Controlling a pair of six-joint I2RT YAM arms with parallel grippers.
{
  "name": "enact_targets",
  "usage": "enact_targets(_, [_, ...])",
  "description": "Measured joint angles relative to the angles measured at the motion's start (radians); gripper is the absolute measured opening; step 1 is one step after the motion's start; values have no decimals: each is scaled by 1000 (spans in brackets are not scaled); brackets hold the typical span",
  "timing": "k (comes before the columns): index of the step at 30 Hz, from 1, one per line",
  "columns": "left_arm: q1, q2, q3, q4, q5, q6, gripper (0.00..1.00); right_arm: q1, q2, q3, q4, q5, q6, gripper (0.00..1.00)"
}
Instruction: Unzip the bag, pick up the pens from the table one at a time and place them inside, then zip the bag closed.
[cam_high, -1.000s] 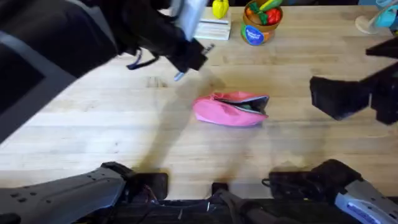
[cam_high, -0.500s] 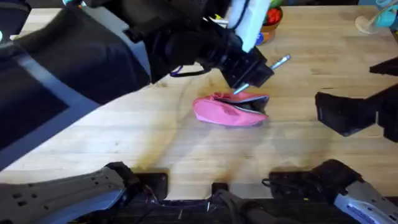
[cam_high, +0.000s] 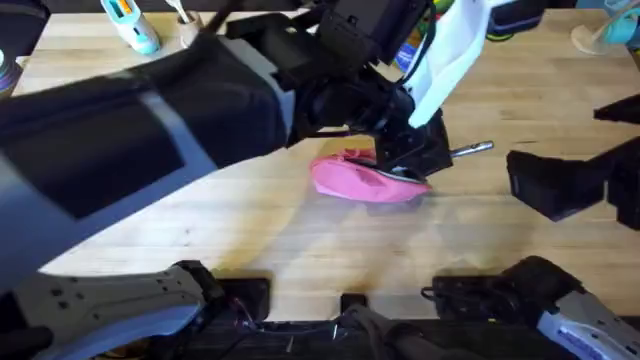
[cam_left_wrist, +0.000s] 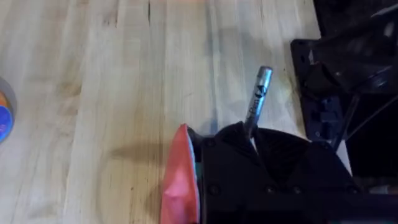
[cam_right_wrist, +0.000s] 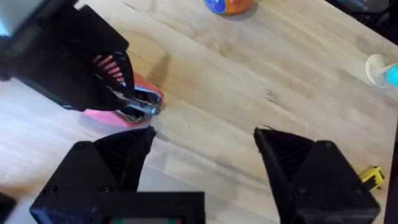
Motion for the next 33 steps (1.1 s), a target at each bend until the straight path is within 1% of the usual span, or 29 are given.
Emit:
enact_targets(6, [0,113,0,57,4,15,44,0,0,0,1,0,0,997])
enact_targets(8, [0,149,0,61,-12,18,44,0,0,0,2,0,0,997])
enact_targets(11, [0,188,0,43,-62,18,44,0,0,0,5,0,0,997])
enact_targets(16, [0,232,0,-69,-196,21,44,0,0,0,5,0,0,997])
enact_targets(20, [-1,243,3,-171,-337,25,44,0,0,0,7,0,-4,997])
enact_targets(23, [-5,231,15,-234,-459,36,44,0,0,0,11,0,-4,997])
enact_targets(27, [-13,227,17,-252,-587,45,44,0,0,0,34,0,-4,997])
enact_targets(31, [-19,227,17,-259,-650,51,44,0,0,0,49,0,-4,997])
enact_targets(32, [-19,227,17,-270,-689,55,104,0,0,0,50,0,-4,997])
enact_targets(33, [-19,229,17,-273,-693,58,252,0,0,0,50,0,-4,997])
